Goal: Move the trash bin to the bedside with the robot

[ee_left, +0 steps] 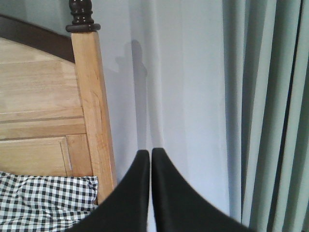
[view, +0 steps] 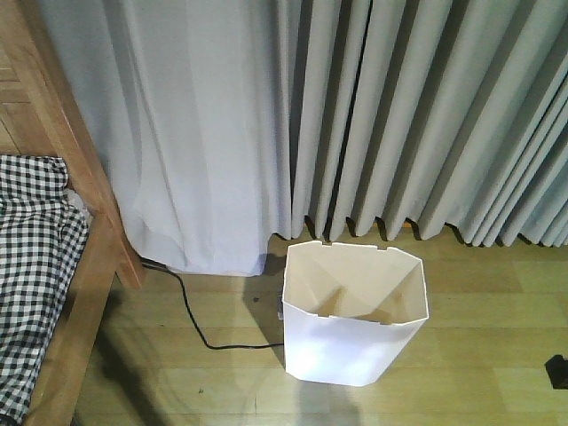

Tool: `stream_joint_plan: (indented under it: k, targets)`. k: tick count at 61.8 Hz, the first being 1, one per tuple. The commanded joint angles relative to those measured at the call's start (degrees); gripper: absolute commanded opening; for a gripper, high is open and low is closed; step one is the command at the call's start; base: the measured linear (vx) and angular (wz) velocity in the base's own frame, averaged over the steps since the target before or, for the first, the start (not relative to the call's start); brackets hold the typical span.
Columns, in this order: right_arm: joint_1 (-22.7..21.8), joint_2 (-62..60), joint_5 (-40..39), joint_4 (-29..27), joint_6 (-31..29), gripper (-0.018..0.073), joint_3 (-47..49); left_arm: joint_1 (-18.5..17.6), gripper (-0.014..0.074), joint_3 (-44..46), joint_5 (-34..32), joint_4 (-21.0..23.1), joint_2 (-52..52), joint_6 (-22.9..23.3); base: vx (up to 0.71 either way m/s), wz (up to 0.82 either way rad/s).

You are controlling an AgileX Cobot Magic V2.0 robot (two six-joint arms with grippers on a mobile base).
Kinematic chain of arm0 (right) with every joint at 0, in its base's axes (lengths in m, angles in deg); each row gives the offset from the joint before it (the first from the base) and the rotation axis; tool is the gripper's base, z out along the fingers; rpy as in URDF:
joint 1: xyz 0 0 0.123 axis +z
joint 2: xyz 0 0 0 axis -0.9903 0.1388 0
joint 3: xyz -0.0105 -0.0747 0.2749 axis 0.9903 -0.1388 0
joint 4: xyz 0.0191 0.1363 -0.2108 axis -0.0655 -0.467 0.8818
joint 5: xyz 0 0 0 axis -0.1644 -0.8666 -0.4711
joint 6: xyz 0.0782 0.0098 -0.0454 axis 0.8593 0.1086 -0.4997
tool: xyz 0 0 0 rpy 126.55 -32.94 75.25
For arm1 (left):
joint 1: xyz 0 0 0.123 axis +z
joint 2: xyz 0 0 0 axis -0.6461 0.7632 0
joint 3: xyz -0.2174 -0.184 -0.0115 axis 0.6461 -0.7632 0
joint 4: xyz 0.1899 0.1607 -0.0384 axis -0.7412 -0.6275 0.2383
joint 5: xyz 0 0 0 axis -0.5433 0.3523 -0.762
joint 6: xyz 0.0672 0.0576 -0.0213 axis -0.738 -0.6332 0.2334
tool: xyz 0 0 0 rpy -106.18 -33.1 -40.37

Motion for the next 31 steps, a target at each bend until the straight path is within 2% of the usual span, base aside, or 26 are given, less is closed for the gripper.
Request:
stream_joint_plan:
  k: [1, 31]
  targets:
    - [0.0, -0.7, -3.6, 0.6, 0.0, -0.0008, -0.1, -0.4, -0.0006, -0.7, -4.3, 0.5, -0.4, 0.8, 0.0, 0.0]
    - [0.0, -0.7, -3.6, 0.2, 0.0, -0.0008, -0.1, -0.4, -0.0006, -0.7, -4.3, 0.5, -0.4, 0.8, 0.0, 0.0]
